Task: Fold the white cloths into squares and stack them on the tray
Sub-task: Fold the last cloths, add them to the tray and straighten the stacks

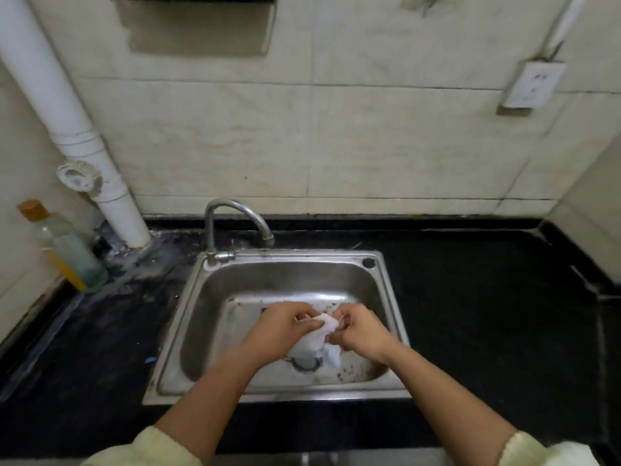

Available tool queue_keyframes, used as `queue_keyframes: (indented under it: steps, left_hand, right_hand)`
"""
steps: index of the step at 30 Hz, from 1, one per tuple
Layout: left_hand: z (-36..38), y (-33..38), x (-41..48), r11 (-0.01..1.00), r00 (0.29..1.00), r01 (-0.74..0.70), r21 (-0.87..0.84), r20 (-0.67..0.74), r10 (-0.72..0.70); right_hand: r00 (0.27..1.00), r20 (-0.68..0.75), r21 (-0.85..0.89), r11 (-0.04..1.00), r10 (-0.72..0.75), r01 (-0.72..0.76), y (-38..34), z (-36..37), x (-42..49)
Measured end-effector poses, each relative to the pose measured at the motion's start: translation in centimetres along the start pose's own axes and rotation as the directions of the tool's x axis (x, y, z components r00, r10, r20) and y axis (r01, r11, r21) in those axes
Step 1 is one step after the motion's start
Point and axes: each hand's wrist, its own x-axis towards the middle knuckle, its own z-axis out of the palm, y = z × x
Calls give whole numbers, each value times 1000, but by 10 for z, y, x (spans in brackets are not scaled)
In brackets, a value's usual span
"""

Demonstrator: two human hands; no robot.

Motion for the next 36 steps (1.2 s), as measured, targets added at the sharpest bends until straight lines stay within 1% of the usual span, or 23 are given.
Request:
queue_keyframes:
  steps: [3,5,7,10,13,16,18,20,22,24,26,28,31,33,36]
  left_hand:
    - [31,49,2,996,996,-82,36,26,81]
    - [55,78,5,977,985,-169,130,65,162]
    - [79,105,8,960,978,-208,190,76,196]
    - [125,153,9,956,972,-233,179,76,222]
    - [170,195,7,939,952,-302,162,109,287]
    - [220,241,-2,901,899,-410,141,227,374]
    - [248,276,-10,854,843,-504,128,290,454]
    - [269,306,-13,810,798,-574,120,305,520]
    - [291,334,-16,770,753,-630,104,323,573]
    - [313,362,-18,733,702,-677,69,363,613]
    - [335,388,-20,708,652,-707,16,404,642]
    - [353,409,-20,704,623,-709,-42,430,653]
    - [385,440,-22,692,573,-714,-111,476,667]
    - [410,462,-23,649,506,-745,-157,501,702]
    - [441,488,-24,596,430,-773,-216,512,744]
  right_hand:
    - [993,-108,18,999,42,-40,26,-43,-42]
    - [981,-187,-22,998,55,-60,46,-73,-73]
    - [962,-261,-63,994,74,-93,67,-100,-103]
    - [920,-372,-47,988,119,-147,107,-138,-155]
    - [866,-481,-46,983,133,-176,142,-170,-206]
    - [812,-569,-85,973,130,-215,179,-201,-262]
    - [773,-623,-144,954,119,-263,202,-220,-299]
    - [738,-667,-213,925,97,-314,218,-234,-330]
    - [707,-700,-216,911,106,-351,232,-246,-361]
    - [650,-740,-105,926,171,-362,246,-257,-394]
    - [578,-769,84,939,274,-333,262,-268,-426]
    - [533,-770,206,927,351,-313,274,-276,-452]
    - [498,-756,299,901,425,-316,294,-284,-488]
    - [468,-746,360,877,475,-317,310,-288,-509]
    - [445,-710,438,837,546,-329,327,-297,-531]
